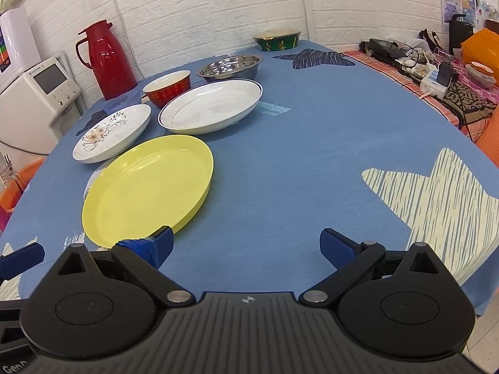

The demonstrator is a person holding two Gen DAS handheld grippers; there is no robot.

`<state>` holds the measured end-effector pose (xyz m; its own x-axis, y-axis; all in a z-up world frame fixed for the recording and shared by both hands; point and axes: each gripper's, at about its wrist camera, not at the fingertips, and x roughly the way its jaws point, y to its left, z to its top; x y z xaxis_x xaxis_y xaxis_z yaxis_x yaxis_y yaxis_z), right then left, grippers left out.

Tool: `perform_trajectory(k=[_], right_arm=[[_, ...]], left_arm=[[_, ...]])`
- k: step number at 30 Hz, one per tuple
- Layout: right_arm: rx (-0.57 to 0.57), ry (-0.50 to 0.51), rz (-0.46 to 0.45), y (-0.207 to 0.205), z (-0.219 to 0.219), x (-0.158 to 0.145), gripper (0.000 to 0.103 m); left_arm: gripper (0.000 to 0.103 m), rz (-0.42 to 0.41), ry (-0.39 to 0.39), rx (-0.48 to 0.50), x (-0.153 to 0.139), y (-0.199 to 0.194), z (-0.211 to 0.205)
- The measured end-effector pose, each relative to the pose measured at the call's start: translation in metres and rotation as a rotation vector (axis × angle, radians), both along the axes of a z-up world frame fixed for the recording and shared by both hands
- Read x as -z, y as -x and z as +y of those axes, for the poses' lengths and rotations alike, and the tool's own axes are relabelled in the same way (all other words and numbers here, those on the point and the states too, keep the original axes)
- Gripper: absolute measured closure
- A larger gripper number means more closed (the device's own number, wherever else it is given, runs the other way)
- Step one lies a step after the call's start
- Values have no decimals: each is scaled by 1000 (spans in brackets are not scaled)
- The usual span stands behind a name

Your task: Organize plates and bowls

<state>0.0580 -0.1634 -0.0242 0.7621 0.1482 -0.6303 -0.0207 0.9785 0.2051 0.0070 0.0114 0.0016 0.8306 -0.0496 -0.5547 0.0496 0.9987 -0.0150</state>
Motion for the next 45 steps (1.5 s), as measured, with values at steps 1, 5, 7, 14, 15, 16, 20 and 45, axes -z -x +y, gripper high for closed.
perform_trajectory(k=[1, 5, 7, 14, 15, 16, 20, 45], right_arm=[[3, -1, -4, 0, 0, -2, 15], [8, -8, -18, -7, 2, -11, 15], [8, -8, -19, -11, 5, -14, 15], [-11, 10, 19, -27, 14, -13, 15], [-12, 15, 27, -29, 14, -13, 15], [-15, 19, 32, -32, 14, -13, 15], [-44, 22, 29, -47, 16, -14, 15], [-277, 176, 57, -111, 47, 21, 12]], left_arm=[[5, 0, 0, -1, -1, -2, 1], [5, 8, 5, -12, -5, -11, 8], [5, 14, 6, -16, -8, -16, 12], [5, 24, -27, -61, -16, -24, 47], [5, 30, -29, -72, -16, -26, 55], [5, 39, -24, -82, -16, -31, 64], [6, 107, 88, -90, -12, -61, 98], [6, 292, 72, -50, 31, -143, 88]])
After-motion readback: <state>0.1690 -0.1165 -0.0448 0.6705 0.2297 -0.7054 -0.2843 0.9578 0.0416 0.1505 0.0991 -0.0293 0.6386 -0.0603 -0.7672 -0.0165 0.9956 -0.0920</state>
